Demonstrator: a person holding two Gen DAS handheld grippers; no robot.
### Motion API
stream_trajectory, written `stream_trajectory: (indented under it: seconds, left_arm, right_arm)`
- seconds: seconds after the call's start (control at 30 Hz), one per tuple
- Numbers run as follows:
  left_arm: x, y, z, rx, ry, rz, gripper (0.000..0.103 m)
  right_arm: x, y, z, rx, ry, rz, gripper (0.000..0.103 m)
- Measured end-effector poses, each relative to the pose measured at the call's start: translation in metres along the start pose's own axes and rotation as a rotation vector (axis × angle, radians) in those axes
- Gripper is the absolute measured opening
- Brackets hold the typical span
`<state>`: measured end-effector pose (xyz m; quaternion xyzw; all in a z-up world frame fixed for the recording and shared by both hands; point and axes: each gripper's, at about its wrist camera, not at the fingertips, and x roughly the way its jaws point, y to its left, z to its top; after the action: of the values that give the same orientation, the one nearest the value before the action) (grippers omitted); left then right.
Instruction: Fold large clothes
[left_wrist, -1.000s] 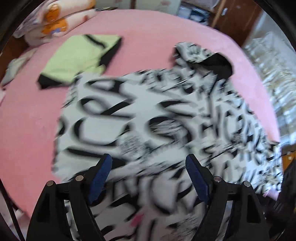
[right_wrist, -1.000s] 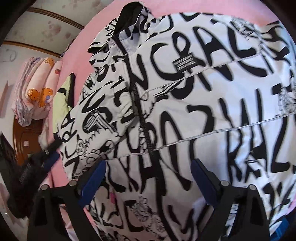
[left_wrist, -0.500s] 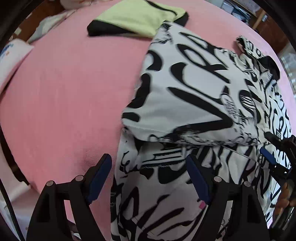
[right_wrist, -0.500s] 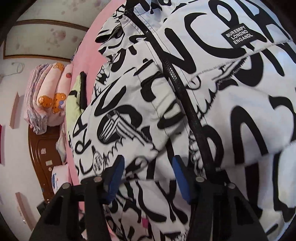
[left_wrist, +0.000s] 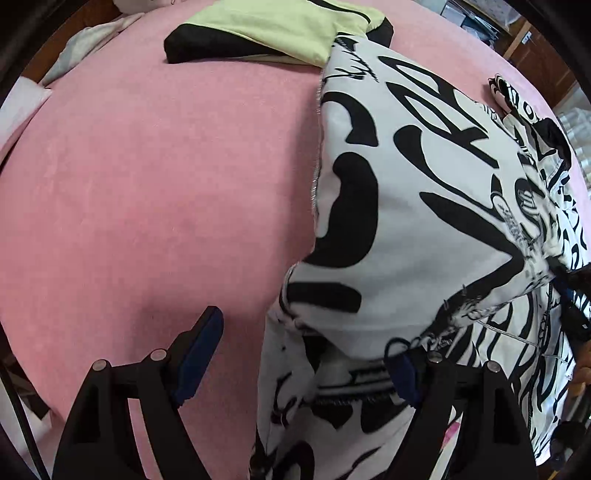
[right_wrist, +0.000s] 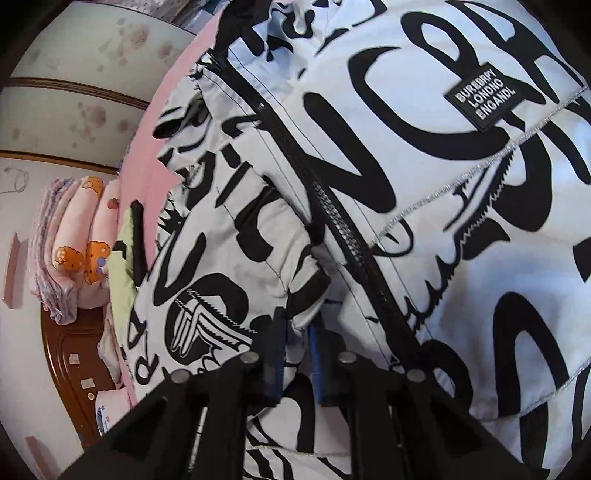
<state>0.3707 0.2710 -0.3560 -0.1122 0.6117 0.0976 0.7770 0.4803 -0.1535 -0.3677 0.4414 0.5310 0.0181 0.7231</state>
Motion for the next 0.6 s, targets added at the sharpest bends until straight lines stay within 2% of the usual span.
stream_trajectory:
  seconds: [0.1,0.2,0.27,0.37,0.43,0.47,0.6]
  left_arm:
    - [0.002,0.003,0.003,-0.001,-0.005,0.008,0.081]
    - [0.002,-0.001,0.004,0.013,0.014,0.009,0.081]
    - [0.003,0.001,0.002,0.023,0.024,0.004,0.076]
    - [0.002,0.0,-0.004,0.029,0.027,0.029,0.065]
    - [-0.001,0.001,-0.009,0.029,0.026,0.054,0.05]
    - [-0.002,0.001,-0.011,0.028,0.024,0.065,0.048]
    - [-0.006,-0.004,-0.019,0.034,0.021,0.04,0.031]
  right_arm:
    - [-0.013,0.008,0.002,-0.037,-0.052,0.036,0.005]
    - [-0.034,0.029,0.001,-0.139,-0.13,-0.011,0.005]
    - [-0.045,0.039,0.0,-0.173,-0.173,-0.047,0.005]
    - [-0.065,0.048,-0.003,-0.189,-0.224,-0.098,0.005]
    - [-0.082,0.048,-0.006,-0.194,-0.27,-0.107,0.004]
    - [-0.092,0.047,-0.008,-0.192,-0.293,-0.116,0.004]
    - [-0.129,0.034,-0.012,-0.165,-0.363,-0.166,0.004]
